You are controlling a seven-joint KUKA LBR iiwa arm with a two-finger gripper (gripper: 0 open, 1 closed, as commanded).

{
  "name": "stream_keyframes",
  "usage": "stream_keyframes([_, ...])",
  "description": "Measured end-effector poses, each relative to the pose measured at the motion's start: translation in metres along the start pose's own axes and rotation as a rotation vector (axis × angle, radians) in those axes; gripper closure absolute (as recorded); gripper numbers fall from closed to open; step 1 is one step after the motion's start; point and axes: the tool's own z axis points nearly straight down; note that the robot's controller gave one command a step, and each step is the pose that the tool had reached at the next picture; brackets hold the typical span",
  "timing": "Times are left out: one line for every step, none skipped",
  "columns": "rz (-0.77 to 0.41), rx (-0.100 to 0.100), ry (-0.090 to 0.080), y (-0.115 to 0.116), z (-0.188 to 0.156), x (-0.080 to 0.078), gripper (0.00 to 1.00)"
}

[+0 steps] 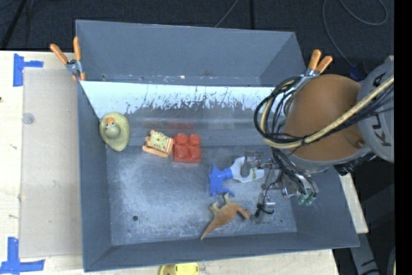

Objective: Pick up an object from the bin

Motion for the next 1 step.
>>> stream_keyframes([0.033, 0.0, -0.008, 0.016, 0.0414, -0.0088, 0.0])
